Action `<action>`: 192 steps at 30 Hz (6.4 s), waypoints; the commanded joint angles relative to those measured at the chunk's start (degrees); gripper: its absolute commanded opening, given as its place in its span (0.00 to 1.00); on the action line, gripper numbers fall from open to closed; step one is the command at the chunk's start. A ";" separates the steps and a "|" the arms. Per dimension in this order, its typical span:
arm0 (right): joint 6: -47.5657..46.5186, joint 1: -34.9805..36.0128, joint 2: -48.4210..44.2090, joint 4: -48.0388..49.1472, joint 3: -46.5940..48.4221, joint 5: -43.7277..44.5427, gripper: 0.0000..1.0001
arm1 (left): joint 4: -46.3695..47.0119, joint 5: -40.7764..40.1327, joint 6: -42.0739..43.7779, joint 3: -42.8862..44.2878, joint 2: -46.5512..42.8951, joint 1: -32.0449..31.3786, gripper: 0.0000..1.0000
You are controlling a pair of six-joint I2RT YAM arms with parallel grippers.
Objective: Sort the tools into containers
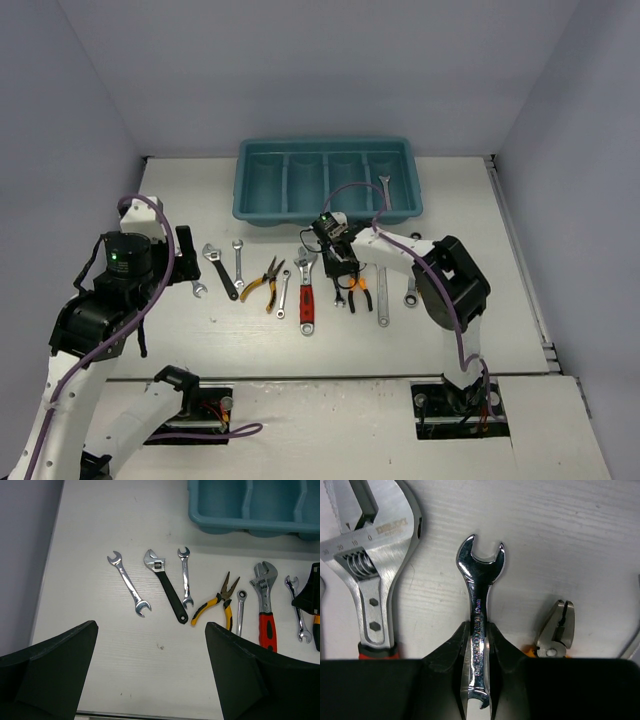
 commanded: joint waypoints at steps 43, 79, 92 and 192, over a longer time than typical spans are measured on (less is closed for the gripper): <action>-24.56 -30.39 4.36 -3.22 39.82 -5.59 0.58 | -0.56 0.66 -16.45 -1.86 11.93 0.53 0.86; -15.64 -29.51 -47.43 -2.75 -10.49 -14.37 0.59 | 28.80 10.28 -12.56 -10.51 51.36 25.34 0.59; -15.88 -29.51 -47.09 -2.84 -11.12 -17.04 0.60 | 32.15 10.71 -13.26 -10.04 57.47 27.22 0.36; 0.92 11.37 -7.34 34.86 6.66 -25.41 0.00 | 26.19 25.76 -32.70 -12.49 13.63 5.86 0.34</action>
